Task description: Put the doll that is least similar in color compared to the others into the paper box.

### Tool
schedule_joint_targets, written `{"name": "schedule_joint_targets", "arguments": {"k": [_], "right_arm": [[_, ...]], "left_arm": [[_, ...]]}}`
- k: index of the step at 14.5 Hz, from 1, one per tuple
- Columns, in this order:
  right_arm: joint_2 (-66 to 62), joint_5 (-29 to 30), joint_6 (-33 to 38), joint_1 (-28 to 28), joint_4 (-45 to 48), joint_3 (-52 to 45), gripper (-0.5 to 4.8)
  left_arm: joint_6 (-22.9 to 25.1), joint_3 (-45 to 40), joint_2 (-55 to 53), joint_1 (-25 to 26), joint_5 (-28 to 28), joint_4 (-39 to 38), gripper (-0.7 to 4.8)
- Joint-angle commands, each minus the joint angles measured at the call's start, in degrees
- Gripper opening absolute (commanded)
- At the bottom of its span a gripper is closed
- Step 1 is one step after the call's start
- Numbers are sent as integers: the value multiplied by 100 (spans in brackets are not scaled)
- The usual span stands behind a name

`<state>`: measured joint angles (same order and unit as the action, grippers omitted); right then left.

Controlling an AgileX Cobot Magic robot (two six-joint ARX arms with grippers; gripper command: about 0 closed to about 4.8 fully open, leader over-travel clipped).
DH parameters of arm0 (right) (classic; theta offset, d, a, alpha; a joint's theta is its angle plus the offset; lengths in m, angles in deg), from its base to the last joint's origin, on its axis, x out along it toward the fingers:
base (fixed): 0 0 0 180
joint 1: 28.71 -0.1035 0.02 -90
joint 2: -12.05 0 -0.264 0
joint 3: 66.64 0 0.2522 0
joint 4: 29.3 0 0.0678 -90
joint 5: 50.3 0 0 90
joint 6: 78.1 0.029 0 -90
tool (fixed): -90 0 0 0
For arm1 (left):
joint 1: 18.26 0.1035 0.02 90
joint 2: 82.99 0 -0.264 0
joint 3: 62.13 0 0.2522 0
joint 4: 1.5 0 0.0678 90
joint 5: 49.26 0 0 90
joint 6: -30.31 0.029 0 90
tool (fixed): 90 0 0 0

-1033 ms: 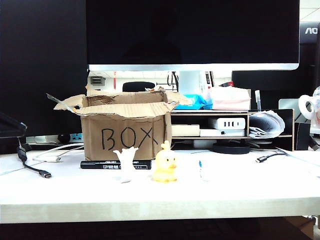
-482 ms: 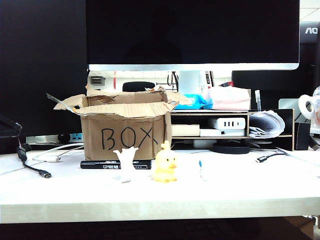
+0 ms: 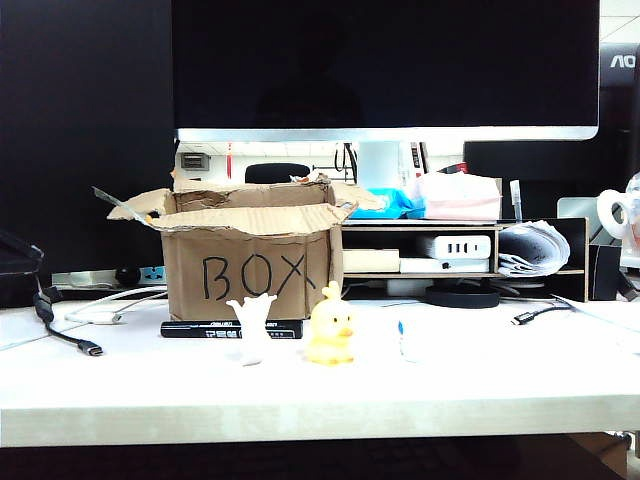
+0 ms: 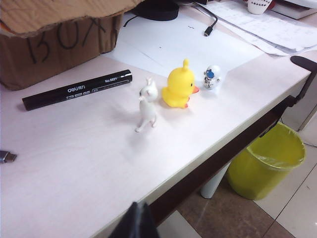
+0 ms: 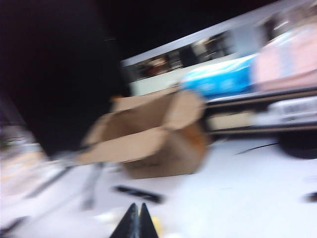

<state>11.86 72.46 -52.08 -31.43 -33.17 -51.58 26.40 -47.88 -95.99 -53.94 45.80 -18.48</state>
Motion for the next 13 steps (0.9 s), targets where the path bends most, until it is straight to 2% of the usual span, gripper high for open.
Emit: {"name": "schedule_joint_targets", "arguments": {"k": [1, 3, 5, 8, 11, 13], "right_arm": [[-74, -184, 114, -514, -380, 380, -2], [-654, -612, -483, -1091, -529, 885, -2], [-1558, -629, -907, -1397, -1071, 1408, -2], [-4022, -610, -1823, -2179, -1578, 2625, -2], [-6489, -686, -2673, -2745, -3534, 4516, -1], [-7578, -1287, -3200, -3086, -4291, 5510, 14]], "left_arm": [[7, 7, 4, 0, 13, 68, -5], [7, 7, 4, 0, 13, 68, -5], [7, 7, 4, 0, 11, 68, -5], [9, 7, 9, 0, 11, 68, -5], [7, 7, 11, 0, 11, 68, -5], [7, 7, 9, -2, 13, 68, -5]]}}
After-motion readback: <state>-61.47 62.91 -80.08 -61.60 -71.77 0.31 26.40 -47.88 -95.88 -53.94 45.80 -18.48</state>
